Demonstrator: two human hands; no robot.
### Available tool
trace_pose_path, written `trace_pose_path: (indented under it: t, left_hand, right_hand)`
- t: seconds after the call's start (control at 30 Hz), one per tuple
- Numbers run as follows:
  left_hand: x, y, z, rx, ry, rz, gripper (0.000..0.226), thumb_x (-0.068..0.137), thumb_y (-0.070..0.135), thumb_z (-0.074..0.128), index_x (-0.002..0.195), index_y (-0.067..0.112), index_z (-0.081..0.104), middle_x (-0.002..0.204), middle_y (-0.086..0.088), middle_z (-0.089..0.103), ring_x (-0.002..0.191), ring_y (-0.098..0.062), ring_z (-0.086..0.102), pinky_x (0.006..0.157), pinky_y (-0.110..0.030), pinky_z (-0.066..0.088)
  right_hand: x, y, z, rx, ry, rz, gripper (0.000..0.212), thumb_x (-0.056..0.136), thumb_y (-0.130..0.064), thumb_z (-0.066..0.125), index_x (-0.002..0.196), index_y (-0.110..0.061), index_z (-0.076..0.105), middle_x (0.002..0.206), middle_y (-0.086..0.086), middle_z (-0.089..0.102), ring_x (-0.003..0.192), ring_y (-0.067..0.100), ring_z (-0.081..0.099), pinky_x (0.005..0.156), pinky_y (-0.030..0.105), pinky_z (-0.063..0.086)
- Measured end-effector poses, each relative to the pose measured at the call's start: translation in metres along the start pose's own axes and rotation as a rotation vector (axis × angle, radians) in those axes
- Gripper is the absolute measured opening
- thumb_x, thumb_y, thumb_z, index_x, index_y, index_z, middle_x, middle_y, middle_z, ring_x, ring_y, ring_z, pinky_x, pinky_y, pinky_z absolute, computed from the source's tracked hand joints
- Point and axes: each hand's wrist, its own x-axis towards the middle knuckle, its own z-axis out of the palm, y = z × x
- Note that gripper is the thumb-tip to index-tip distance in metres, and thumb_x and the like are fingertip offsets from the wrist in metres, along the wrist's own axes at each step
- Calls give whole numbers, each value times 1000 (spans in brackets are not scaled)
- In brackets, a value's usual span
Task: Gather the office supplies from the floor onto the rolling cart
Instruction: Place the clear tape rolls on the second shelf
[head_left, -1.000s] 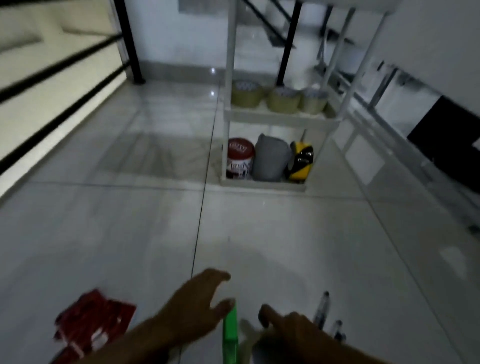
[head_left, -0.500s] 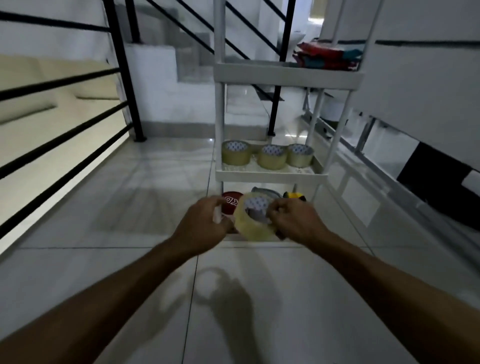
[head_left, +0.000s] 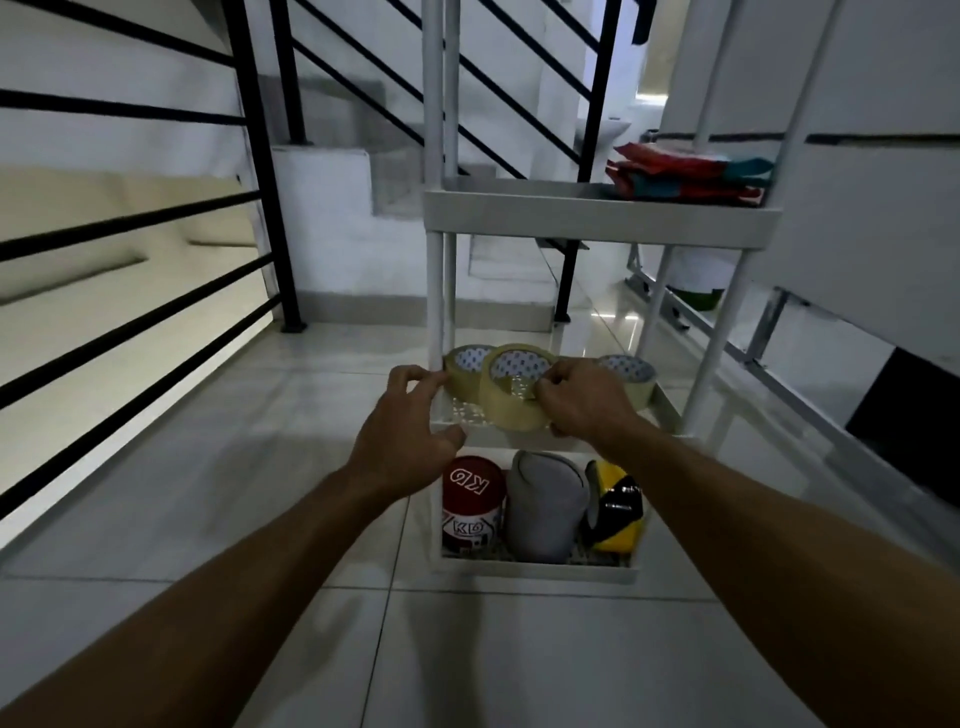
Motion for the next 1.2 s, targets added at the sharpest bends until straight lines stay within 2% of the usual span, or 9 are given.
trace_pose_path:
  t: [0.07, 0.13, 0.37, 0.47, 0.63, 0.73, 0.93, 1.13, 1.2]
  left_hand:
    - [1, -3, 5, 9, 0, 1, 70, 81, 34, 70, 142, 20, 39, 141, 0, 27, 119, -21, 47, 86, -24, 39]
    - [1, -5, 9, 22, -9, 5, 70, 81, 35, 70, 142, 21, 38, 143, -1, 24, 117, -22, 48, 83, -24, 39]
    - [5, -7, 10, 30, -14, -7, 71, 78, 35, 71, 141, 23, 39, 140, 0, 24, 115, -25, 50, 85, -27, 43]
    - [4, -7, 9, 32, -24, 1, 71, 79, 35, 71, 141, 23, 39, 141, 0, 23, 113, -23, 50, 83, -26, 43]
    - [3, -10, 5, 12, -29, 19, 70, 79, 31, 71, 141, 23, 38, 141, 2, 24, 104, -13, 46, 75, -21, 39]
    - [4, -11, 5, -12, -35, 7, 72, 80, 28, 72, 142, 21, 37, 141, 1, 25, 101, -9, 42, 64, -8, 33]
    - [3, -9, 7, -23, -35, -8, 72, 80, 28, 72, 143, 19, 37, 142, 0, 26, 104, -11, 44, 65, -6, 32]
    - [0, -9, 6, -38, -43, -17, 73, 81, 26, 71, 144, 20, 35, 142, -1, 26, 103, -10, 41, 68, -11, 38]
    - [-3, -9, 6, -49, -49, -25, 74, 81, 25, 71, 145, 21, 33, 142, -1, 27, 103, -10, 42, 65, -8, 36]
  right_hand:
    - [3, 3, 10, -126, -32, -57, 35, 96, -34, 46, 113, -13, 68, 111, 12, 68, 100, 27, 63, 93, 34, 46]
    - [3, 4, 16, -143, -50, -90, 41, 100, -40, 40, 120, -14, 64, 116, 13, 66, 106, 28, 59, 86, 28, 39]
    - [8, -1, 20, -215, -13, -218, 47, 97, -52, 41, 106, -13, 67, 98, 13, 69, 86, 24, 62, 68, 27, 39]
    - [9, -6, 17, -436, -67, -248, 36, 101, -42, 42, 129, -25, 55, 114, 15, 62, 100, 28, 60, 82, 33, 47]
    - [13, 5, 24, -330, -274, -114, 69, 88, -59, 54, 141, -20, 35, 127, 14, 57, 107, 29, 56, 79, 31, 40]
    - [16, 12, 25, -401, -196, -142, 52, 90, -41, 59, 136, -21, 42, 123, 14, 59, 102, 28, 55, 78, 31, 43]
    - [20, 26, 33, -379, 8, -50, 21, 89, -19, 59, 106, -14, 70, 105, 7, 68, 87, 20, 62, 67, 25, 47]
    - [10, 33, 38, -301, -30, -106, 20, 80, -19, 52, 90, -8, 65, 91, 9, 65, 76, 19, 55, 58, 22, 35]
    - [5, 36, 41, -236, -43, -96, 38, 78, -34, 44, 107, -15, 60, 105, 13, 64, 92, 27, 58, 73, 25, 43]
